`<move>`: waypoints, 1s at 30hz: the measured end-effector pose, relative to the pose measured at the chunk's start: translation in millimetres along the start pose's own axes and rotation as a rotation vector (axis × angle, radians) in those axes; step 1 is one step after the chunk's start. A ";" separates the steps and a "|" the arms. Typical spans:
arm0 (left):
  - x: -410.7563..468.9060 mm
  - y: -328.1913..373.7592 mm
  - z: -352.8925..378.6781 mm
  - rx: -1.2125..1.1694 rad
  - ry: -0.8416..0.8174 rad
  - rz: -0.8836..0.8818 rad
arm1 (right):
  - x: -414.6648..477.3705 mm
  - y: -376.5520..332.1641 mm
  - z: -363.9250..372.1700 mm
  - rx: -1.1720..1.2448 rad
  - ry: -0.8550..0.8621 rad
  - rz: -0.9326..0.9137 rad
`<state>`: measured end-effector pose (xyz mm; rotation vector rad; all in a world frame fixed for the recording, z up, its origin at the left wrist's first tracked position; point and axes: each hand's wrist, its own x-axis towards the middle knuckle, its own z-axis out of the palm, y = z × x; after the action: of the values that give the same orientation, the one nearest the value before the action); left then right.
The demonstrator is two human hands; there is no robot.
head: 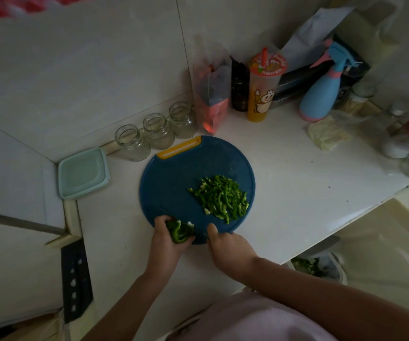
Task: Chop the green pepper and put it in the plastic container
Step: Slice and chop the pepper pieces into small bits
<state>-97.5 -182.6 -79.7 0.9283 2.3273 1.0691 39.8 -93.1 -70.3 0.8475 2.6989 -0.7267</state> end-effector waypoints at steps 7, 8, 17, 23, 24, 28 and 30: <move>2.1 0.6 -2.6 0.012 -0.030 -0.012 | 0.1 -3.4 2.1 0.069 -0.029 -0.009; 2.2 0.2 -2.7 0.016 -0.034 -0.011 | -0.1 -3.1 1.5 0.065 -0.029 -0.008; 5.6 -0.6 -2.6 0.053 -0.059 -0.009 | -0.5 -2.3 -1.9 -0.014 -0.042 -0.010; 7.1 0.3 -2.2 0.073 -0.066 -0.016 | -0.4 -5.1 -5.3 0.019 -0.079 0.013; 7.2 -0.1 -2.3 0.071 -0.068 -0.019 | 0.2 -6.2 -6.2 0.026 -0.088 0.016; 6.4 0.3 -2.4 0.049 -0.078 -0.013 | 4.3 -8.3 -10.0 0.116 -0.141 0.056; 6.1 -0.7 -2.1 0.038 -0.076 -0.015 | 5.9 -10.1 -11.2 0.142 -0.158 0.071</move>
<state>-103.2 -179.7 -79.5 0.9473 2.2964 0.9695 28.4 -91.8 -58.8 0.8737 2.4886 -0.9368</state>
